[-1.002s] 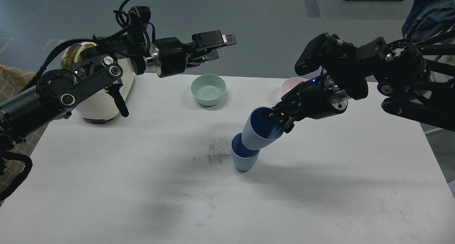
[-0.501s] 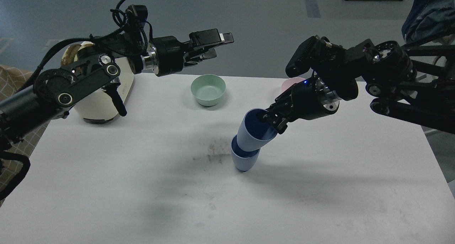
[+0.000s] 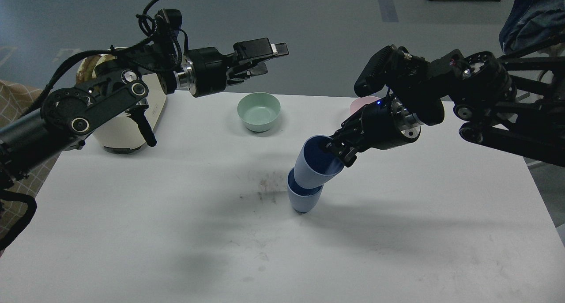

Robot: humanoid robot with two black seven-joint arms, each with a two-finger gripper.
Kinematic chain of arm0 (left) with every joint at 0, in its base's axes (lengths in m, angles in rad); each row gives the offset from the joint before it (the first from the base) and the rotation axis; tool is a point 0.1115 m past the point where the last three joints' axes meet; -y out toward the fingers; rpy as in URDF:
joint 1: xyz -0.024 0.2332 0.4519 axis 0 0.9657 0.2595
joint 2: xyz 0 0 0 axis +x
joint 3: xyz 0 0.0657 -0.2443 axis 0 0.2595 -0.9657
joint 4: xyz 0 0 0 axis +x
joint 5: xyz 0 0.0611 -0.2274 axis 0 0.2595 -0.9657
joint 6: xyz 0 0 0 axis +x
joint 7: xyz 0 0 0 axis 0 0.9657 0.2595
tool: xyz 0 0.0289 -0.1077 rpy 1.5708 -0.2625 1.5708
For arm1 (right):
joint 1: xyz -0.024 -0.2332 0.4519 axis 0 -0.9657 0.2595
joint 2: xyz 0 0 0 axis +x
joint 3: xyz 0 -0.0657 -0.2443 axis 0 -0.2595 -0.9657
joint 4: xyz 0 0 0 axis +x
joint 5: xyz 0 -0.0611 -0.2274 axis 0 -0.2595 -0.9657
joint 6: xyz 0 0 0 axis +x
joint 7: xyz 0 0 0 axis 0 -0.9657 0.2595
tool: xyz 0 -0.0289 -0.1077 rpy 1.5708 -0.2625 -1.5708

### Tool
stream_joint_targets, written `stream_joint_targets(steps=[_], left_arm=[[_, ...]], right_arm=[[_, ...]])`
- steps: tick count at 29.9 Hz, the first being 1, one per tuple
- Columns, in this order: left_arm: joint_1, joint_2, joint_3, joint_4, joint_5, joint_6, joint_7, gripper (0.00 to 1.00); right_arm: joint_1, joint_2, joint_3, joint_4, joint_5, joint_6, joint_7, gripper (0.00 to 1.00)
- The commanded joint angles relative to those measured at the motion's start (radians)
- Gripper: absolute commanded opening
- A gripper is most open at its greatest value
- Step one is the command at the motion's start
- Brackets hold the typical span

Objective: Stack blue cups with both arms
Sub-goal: 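Lower the held cup into the centered blue cup, then open the right gripper and withdraw it from the stacked cups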

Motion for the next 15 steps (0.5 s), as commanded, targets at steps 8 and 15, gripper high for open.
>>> stream_joint_targets(steps=[8, 15], left_arm=[[-0.002, 0.003, 0.001, -0.005, 0.000, -0.001, 0.000, 0.96], [-0.002, 0.003, 0.000, -0.005, 0.000, -0.001, 0.000, 0.96]], right_arm=[[0.000, -0.003, 0.002, 0.001, 0.002, 0.000, -0.001, 0.36], [0.006, -0.015, 0.022, 0.001, 0.005, 0.000, -0.001, 0.49]])
